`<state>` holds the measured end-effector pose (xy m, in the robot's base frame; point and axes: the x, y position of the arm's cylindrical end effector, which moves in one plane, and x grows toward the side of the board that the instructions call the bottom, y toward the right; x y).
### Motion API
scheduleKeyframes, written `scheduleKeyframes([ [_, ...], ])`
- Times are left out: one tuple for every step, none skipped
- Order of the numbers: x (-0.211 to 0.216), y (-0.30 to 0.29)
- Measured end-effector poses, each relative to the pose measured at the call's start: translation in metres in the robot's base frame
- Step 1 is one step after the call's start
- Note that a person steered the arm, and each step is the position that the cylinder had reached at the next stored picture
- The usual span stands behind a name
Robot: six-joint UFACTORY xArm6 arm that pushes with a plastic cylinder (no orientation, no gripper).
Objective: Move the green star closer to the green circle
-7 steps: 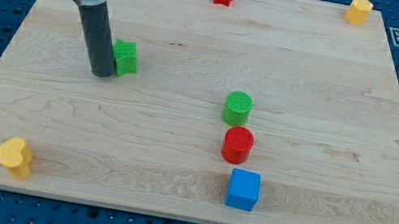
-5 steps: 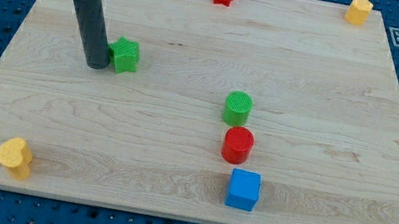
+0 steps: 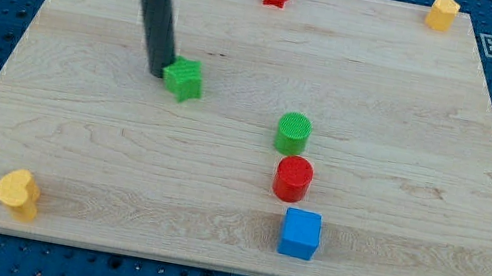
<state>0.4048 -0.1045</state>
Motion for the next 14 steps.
scheduleKeyframes([
  [0.002,0.039],
  [0.015,0.043],
  [0.029,0.039],
  [0.065,0.028],
  [0.074,0.028],
  [0.074,0.037],
  [0.069,0.071],
  [0.059,0.092],
  [0.053,0.099],
  [0.055,0.091],
  [0.055,0.070],
  [0.044,0.063],
  [0.033,0.060],
  [0.033,0.072],
])
